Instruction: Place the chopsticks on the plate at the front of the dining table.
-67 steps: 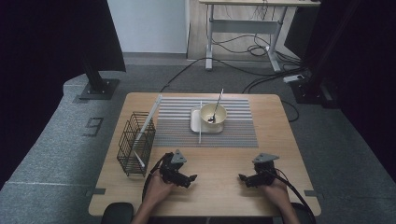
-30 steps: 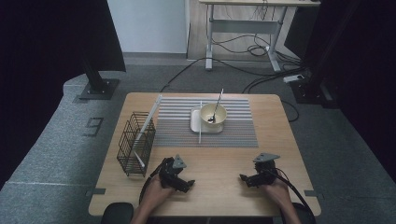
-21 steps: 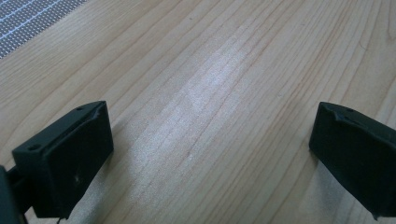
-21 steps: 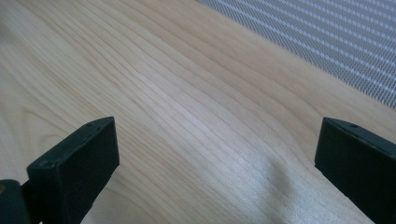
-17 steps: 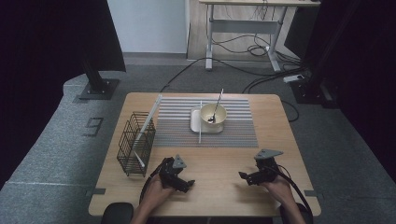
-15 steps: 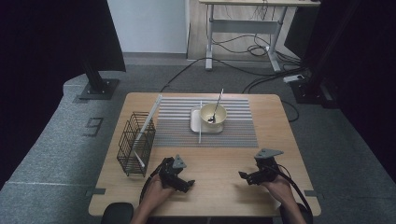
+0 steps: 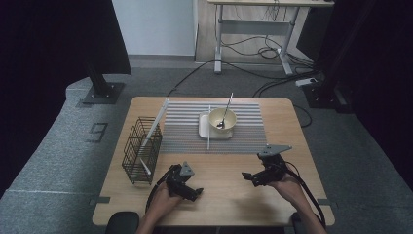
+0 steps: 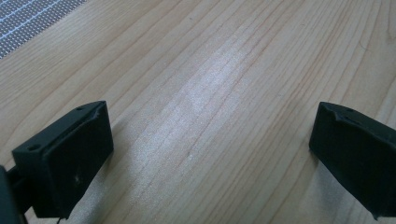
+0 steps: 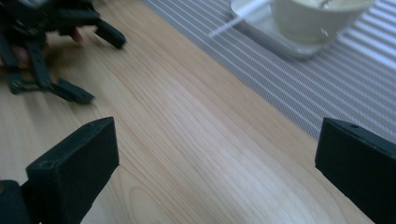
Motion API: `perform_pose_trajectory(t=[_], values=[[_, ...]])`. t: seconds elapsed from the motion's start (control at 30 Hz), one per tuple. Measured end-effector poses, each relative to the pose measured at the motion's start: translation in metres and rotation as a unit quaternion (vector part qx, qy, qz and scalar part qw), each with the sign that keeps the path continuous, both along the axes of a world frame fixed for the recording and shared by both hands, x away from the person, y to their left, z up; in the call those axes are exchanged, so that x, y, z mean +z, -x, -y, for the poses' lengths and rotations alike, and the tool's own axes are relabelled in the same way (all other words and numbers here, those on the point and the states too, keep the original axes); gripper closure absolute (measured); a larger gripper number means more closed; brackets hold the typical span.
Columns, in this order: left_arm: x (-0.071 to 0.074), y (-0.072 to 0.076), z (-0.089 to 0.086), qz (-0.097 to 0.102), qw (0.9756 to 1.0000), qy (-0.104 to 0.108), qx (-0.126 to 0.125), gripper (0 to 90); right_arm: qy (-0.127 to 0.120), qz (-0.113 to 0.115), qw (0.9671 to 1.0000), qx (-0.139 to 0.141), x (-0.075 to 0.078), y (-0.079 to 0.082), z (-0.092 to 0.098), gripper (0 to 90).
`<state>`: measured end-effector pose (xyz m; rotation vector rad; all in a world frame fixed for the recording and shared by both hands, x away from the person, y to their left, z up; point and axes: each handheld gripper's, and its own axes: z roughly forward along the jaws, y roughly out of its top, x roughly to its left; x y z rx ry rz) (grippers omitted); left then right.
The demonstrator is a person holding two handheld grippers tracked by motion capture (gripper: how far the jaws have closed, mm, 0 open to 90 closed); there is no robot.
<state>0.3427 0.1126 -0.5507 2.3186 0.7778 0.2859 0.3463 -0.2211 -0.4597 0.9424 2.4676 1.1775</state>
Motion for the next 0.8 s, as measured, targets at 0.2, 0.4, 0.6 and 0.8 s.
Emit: perform_pose_trajectory(t=[0.2,0.4,0.6,0.8], values=[[0.000,0.000,0.000,-0.001,1.0000,0.000,0.000,0.0,-0.006,0.003,0.9998,0.021,0.022,-0.005,-0.018,0.0],[0.000,0.000,0.000,0.000,1.0000,0.000,0.000,0.0,-0.008,0.010,0.9991,0.041,0.043,-0.011,-0.039,0.0],[0.000,0.000,0.000,0.000,1.0000,0.000,0.001,0.0,0.001,0.021,0.9980,0.060,0.057,-0.016,-0.062,0.0],[0.000,0.000,0.000,0.000,1.0000,0.000,0.000,0.0,-0.011,0.015,0.9968,0.078,0.071,-0.023,-0.081,0.0]])
